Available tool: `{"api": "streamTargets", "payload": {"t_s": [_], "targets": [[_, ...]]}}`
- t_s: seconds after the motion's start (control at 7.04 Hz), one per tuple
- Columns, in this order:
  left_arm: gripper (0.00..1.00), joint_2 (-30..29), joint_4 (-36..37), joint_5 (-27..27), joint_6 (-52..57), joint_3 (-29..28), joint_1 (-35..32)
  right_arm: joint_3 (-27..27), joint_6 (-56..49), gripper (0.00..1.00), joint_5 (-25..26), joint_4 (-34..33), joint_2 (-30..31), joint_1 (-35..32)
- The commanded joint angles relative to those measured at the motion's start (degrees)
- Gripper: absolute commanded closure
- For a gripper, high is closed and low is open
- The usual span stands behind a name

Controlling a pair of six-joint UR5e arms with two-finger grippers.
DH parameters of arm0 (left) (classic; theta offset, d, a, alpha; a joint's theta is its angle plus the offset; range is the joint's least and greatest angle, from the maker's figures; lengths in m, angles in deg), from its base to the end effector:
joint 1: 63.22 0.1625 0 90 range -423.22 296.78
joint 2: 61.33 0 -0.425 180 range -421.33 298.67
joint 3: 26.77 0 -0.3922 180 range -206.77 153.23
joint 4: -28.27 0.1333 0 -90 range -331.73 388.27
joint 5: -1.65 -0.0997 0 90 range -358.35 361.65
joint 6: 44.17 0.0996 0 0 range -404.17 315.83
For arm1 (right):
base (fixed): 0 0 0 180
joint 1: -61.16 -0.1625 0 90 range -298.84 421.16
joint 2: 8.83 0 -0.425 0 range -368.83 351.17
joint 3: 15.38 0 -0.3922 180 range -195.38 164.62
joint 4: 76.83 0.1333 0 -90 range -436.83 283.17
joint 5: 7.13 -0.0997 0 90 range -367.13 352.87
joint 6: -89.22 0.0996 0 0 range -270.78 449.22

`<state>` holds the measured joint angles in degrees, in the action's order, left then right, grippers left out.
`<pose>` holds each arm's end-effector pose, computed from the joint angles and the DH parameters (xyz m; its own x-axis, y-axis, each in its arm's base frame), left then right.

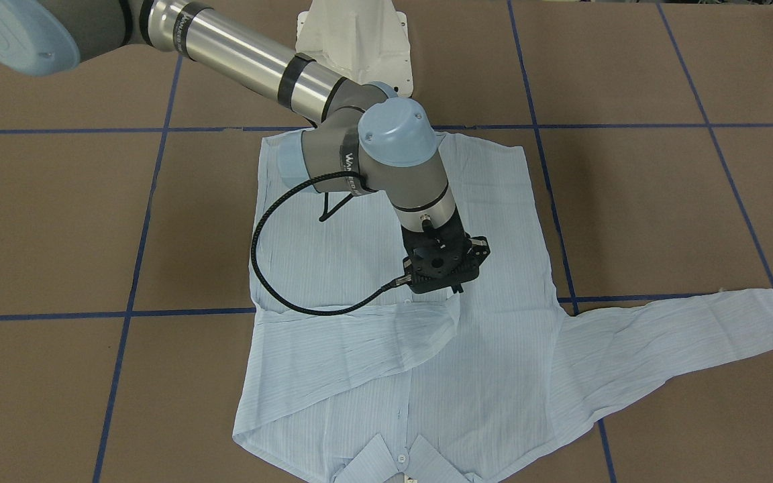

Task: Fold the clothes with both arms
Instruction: 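Carry the grasped sleeve with the right gripper across the shirt front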

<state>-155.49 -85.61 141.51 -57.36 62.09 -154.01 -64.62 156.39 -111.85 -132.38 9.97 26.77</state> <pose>-0.0646 -0.5396 0.5779 0.6294 0.1246 -0.7670 0.1601 0.9451 0.2849 -0.6569 -0.5805 0.0514 0.4610 -0.1392 0.8764 -0.1926 0.9484 0.2520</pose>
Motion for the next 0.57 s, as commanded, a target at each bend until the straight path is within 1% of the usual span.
{"api": "streamTargets", "payload": {"t_s": [0.0, 0.14, 0.43], "targets": [[0.01, -0.2, 0.1, 0.0, -0.1, -0.1, 0.0, 3.4, -1.8, 0.00, 8.5, 0.4, -5.4, 2.7], [0.01, -0.2, 0.1, -0.4, 0.0, -0.2, 0.0, 3.4, -1.8, 0.00, 10.9, 0.4, -5.5, 4.1], [0.01, -0.7, -0.3, -2.1, -2.2, -1.5, 0.3, 2.1, -1.4, 0.00, 10.5, 0.2, -5.4, 4.2]]}}
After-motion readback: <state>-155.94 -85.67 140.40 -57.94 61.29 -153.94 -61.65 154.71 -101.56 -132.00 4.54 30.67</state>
